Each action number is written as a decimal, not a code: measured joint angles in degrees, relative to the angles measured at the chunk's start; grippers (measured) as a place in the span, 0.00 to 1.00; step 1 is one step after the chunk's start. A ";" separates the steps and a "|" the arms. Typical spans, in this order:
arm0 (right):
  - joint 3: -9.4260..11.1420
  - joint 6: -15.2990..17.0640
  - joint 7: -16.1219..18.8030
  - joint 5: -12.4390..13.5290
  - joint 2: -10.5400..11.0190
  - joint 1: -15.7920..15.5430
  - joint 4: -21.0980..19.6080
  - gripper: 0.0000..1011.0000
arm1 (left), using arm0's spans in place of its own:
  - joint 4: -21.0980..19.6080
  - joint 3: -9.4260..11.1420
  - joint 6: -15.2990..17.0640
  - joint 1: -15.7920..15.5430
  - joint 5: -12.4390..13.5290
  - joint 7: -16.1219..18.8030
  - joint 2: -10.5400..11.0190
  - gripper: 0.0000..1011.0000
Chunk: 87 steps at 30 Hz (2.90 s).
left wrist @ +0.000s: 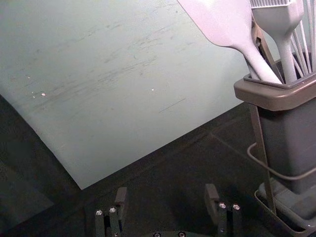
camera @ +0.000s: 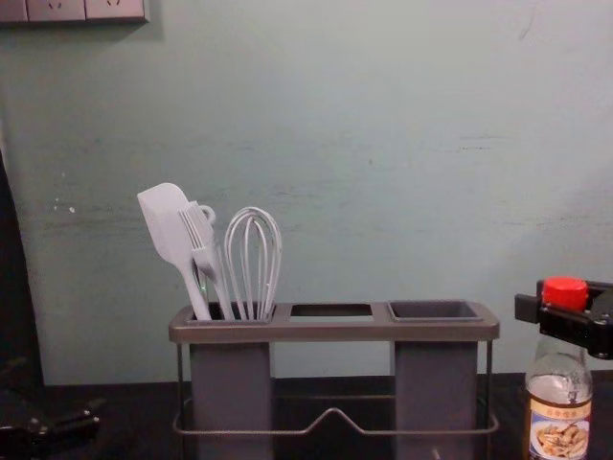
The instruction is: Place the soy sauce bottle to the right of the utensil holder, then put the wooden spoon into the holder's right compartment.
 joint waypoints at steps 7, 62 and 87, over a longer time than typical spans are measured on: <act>-0.09 -0.19 0.31 -0.06 -0.72 0.59 1.25 0.38 | 0.00 0.00 0.00 0.00 0.00 0.00 0.00 1.00; -0.61 0.88 1.19 1.10 -1.74 1.63 3.52 0.38 | 0.00 0.00 0.00 0.00 0.00 0.00 0.00 1.00; -0.60 0.76 1.11 1.01 -1.69 1.60 3.48 0.94 | 0.00 0.00 0.00 0.00 0.00 0.00 0.00 1.00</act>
